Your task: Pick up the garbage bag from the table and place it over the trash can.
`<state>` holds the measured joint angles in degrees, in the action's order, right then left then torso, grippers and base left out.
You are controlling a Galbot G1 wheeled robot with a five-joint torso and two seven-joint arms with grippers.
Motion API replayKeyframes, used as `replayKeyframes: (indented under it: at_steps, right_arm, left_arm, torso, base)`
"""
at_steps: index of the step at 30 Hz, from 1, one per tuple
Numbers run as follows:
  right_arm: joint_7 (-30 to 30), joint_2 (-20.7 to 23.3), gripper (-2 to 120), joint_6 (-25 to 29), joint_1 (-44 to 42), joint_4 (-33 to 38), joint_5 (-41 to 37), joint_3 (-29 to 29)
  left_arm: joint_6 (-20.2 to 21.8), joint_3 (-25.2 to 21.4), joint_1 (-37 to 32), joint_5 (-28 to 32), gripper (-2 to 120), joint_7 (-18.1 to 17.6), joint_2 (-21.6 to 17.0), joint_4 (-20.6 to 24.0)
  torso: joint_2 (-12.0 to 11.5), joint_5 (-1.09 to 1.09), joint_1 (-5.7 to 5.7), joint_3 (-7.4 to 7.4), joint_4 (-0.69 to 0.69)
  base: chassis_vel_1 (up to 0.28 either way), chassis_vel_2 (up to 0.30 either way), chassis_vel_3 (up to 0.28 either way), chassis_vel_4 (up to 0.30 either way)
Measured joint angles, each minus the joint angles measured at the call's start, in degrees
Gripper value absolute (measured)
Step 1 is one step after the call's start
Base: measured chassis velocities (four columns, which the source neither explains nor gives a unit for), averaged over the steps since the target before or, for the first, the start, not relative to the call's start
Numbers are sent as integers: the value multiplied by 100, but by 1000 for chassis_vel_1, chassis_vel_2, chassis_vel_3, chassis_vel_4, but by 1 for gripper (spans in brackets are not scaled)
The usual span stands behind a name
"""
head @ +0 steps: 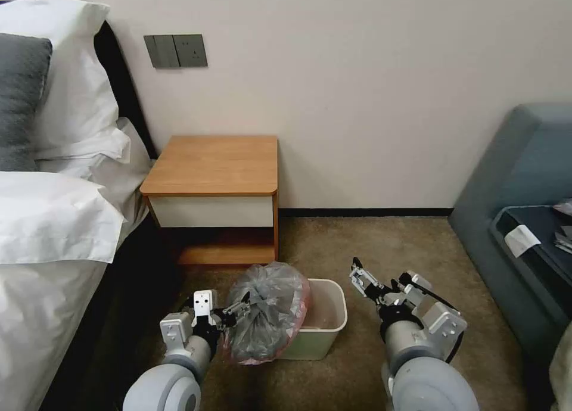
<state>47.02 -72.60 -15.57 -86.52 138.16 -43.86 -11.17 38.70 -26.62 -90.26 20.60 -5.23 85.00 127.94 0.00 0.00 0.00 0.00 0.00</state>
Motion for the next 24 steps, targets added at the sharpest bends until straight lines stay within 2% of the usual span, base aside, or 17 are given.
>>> replayKeyframes:
  at_steps: [4, 5, 9, 11, 14, 16, 17, 20, 21, 24]
  right_arm:
    - [-13, -26, 100, 63, -95, 41, 94, -27]
    - [-17, -46, 100, 105, -159, 57, 149, -46]
    - [-18, -52, 100, 134, -227, 97, 194, -63]
    - [-18, -44, 100, 151, -259, 144, 218, -80]
    - [-17, -35, 100, 152, -260, 191, 232, -98]
    - [-16, -25, 100, 153, -264, 223, 271, -97]
    - [-16, -25, 100, 153, -264, 223, 271, -97]
    - [-18, -33, 100, 166, -274, 265, 355, -74]
    - [-18, -33, 100, 166, -274, 265, 355, -74]
    - [-26, -54, 100, 185, -288, 292, 424, -65]
  left_arm:
    - [158, -23, 85, -76, 82, 99, 66, -108]
    - [203, -34, 147, -146, 73, 148, 98, -182]
    - [291, -45, 232, -310, 65, 254, 129, -267]
    - [359, -82, 336, -433, 54, 421, 133, -356]
    - [369, -111, 406, -433, 46, 552, 138, -420]
    - [369, -110, 415, -371, 35, 665, 152, -444]
    - [369, -110, 415, -371, 35, 665, 152, -444]
    - [369, -56, 375, -343, 20, 725, 191, -444]
    - [369, -56, 375, -343, 20, 725, 191, -444]
    - [362, -34, 369, -448, 9, 731, 204, -495]
  torso:
    - [0, 0, 0, 0, 0]
    - [0, -1, 0, 0, 0]
    - [0, -1, 0, 0, 0]
    - [0, -1, 0, 0, 0]
    - [0, -1, 0, 0, 0]
    - [0, -1, 0, 0, 0]
    - [0, -1, 0, 0, 0]
    - [0, 0, 0, 0, 0]
    - [0, 0, 0, 0, 0]
    - [0, 0, 0, 0, 0]
  base:
    - [0, 0, 0, 0]
    - [0, 0, 0, 0]
    - [0, 0, 0, 0]
    - [0, 0, 0, 0]
    - [0, 0, 0, 0]
    - [0, 0, 0, 0]
    - [0, 0, 0, 0]
    - [0, 0, 0, 0]
    - [0, 0, 0, 0]
    - [0, 0, 0, 0]
